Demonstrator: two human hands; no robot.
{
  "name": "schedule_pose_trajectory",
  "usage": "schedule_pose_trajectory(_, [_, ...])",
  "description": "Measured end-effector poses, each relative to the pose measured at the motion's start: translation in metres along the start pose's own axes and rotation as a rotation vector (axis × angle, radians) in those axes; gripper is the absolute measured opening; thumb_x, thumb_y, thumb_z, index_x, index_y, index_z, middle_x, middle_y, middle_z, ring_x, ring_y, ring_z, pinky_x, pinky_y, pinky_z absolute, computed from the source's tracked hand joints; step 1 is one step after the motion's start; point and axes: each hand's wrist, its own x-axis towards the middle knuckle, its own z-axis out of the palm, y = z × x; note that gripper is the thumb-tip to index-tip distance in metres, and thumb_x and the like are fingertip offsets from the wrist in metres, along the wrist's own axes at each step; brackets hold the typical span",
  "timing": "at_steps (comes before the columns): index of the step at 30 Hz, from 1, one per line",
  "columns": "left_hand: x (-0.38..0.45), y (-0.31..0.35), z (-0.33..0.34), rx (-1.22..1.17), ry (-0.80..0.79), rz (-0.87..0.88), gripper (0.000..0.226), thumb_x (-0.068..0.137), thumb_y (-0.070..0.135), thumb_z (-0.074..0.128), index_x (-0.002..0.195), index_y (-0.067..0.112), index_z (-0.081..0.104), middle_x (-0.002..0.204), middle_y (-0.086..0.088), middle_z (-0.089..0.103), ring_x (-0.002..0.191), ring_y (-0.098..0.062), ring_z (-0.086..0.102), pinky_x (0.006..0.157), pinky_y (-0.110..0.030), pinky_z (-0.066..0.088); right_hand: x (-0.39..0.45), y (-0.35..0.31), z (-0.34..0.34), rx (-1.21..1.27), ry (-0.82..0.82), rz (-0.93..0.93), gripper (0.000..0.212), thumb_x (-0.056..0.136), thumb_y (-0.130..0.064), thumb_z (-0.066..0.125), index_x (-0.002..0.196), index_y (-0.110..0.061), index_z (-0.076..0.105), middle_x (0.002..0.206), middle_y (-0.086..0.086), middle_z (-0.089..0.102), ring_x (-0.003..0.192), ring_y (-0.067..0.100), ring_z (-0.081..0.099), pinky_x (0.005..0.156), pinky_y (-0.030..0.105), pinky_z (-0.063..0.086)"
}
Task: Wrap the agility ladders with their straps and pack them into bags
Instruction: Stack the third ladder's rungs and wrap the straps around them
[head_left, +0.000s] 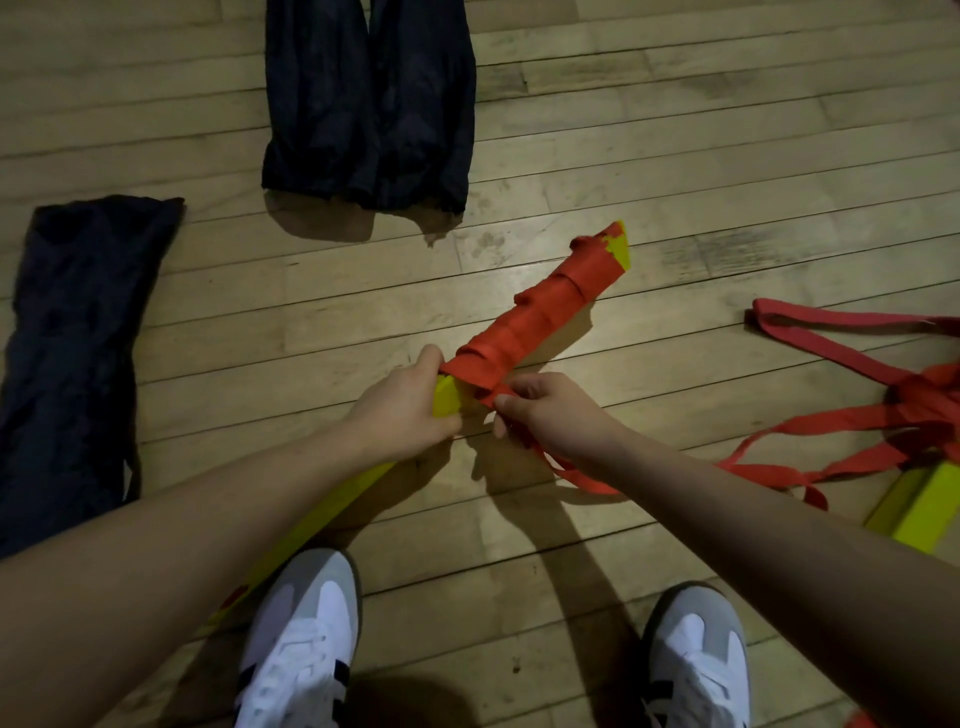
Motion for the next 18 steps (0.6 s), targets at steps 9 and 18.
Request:
schedule_pose_trajectory(9, [0.010, 0.009, 0.000, -0.071, 0.040, -0.079, 0.045, 0.088, 0.020, 0.064, 0.107, 0.015, 0.023, 0.080, -0.008, 0.059, 0.071, -0.026, 0.062, 0.065, -0.045, 0.052, 0.000, -0.013, 0.004, 0.021, -0.075, 0.018, 0.022, 0.098, 0.000, 0.041, 0.084, -0.001, 0.057, 0.076, 0.015, 0.067, 0.047, 0.011, 0.057, 0.047, 0.016, 0.044])
schedule_pose_trajectory(18, [0.008, 0.001, -0.011, -0.087, 0.096, -0.137, 0.055, 0.091, 0.021, 0.060, 0.128, 0.014, 0.020, 0.091, -0.006, 0.057, 0.072, -0.022, 0.061, 0.061, -0.035, 0.050, 0.001, -0.022, 0.008, 0.062, -0.063, -0.007, 0.025, 0.099, -0.007, 0.048, 0.100, 0.015, 0.059, 0.069, 0.010, 0.066, 0.048, 0.016, 0.054, 0.048, 0.018, 0.046])
